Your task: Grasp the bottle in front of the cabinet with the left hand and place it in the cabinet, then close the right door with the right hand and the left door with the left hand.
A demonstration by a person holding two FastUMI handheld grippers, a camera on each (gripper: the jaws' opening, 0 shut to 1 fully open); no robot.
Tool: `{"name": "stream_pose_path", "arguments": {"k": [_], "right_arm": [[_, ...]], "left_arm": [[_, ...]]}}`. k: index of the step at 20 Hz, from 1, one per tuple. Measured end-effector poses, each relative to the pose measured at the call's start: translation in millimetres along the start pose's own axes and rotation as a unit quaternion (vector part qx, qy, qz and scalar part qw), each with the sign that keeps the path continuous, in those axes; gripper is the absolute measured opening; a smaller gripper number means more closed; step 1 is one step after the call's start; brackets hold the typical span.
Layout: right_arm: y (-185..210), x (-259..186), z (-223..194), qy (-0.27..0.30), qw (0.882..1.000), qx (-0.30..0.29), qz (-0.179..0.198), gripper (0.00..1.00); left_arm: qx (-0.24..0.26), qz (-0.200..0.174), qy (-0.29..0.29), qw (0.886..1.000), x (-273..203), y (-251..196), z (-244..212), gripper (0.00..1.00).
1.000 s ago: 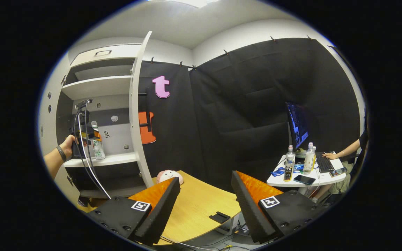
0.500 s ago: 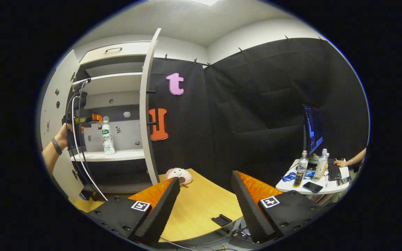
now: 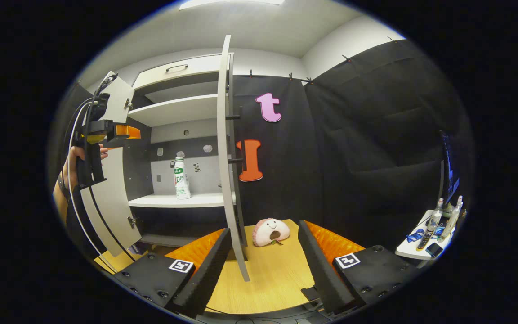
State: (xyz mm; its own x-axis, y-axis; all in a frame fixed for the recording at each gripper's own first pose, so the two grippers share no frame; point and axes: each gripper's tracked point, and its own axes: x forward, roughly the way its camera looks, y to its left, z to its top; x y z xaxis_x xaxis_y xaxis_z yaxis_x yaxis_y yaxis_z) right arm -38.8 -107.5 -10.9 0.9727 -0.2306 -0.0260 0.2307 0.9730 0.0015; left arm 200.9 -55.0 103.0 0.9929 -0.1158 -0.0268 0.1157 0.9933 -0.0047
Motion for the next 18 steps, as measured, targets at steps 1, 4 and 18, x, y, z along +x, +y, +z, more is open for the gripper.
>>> {"name": "stream_pose_path", "arguments": {"k": [1, 4, 18], "right_arm": [[4, 1, -1, 0.0, 1.0, 0.001, 0.012, 0.98], [14, 8, -4, 0.003, 0.999, 0.0, 0.041, 0.98], [-16, 41, 62, -0.054, 0.998, -0.041, 0.015, 0.98]], "left_arm": [[0.0, 0.012, 0.003, 1.0, -18, 5, -4, 0.95], [0.019, 0.052, 0.007, 0.998, -72, 22, -27, 0.95], [0.02, 0.078, 0.04, 0.996, -197, 20, -146, 0.96]]}}
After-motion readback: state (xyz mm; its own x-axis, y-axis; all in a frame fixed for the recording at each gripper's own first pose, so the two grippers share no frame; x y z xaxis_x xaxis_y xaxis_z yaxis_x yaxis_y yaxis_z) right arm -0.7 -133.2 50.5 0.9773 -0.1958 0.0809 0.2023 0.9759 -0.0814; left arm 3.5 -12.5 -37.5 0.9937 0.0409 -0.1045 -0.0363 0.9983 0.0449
